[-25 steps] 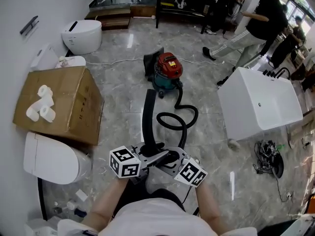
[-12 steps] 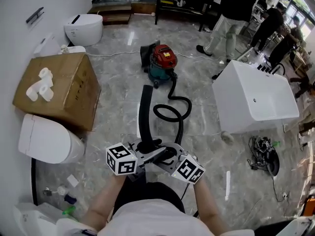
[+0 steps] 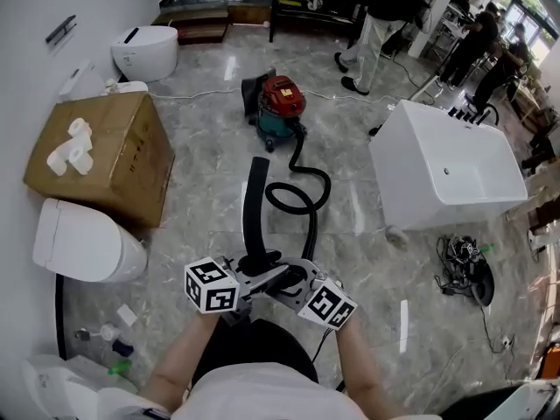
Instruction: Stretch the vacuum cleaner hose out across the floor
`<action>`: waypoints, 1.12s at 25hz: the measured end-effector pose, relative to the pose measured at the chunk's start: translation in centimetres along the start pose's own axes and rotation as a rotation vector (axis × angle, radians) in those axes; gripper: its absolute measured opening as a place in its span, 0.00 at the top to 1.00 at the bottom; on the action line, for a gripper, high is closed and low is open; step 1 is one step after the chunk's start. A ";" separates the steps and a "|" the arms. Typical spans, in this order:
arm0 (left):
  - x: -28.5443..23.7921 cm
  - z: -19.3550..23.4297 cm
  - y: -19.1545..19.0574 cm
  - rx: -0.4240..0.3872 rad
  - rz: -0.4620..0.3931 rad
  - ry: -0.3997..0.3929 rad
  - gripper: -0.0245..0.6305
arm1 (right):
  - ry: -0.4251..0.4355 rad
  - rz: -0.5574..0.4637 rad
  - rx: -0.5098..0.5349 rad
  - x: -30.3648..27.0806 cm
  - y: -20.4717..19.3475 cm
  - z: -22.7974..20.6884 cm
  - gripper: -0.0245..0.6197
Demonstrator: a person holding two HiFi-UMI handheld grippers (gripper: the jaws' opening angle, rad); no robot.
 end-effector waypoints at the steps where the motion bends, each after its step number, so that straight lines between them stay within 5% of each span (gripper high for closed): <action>1: -0.1 -0.3 0.0 -0.001 0.007 -0.005 0.73 | -0.006 -0.007 -0.008 0.3 0.0 0.2 0.58; 10: 1.2 -2.6 -1.0 -0.033 0.037 -0.028 0.73 | -0.032 -0.003 -0.005 0.7 0.3 3.3 0.58; 28: 12.3 -6.9 -7.1 -0.032 0.076 -0.119 0.73 | -0.104 0.029 -0.037 -4.2 2.3 16.6 0.58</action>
Point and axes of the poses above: the fingertips, and each gripper's own axes: x backward along the fingers, z to its left, y out of its top, the point moved 9 cm from there along x, backward along the fingers, and after that the axes turned 1 degree about y, right-handed, at the moved point
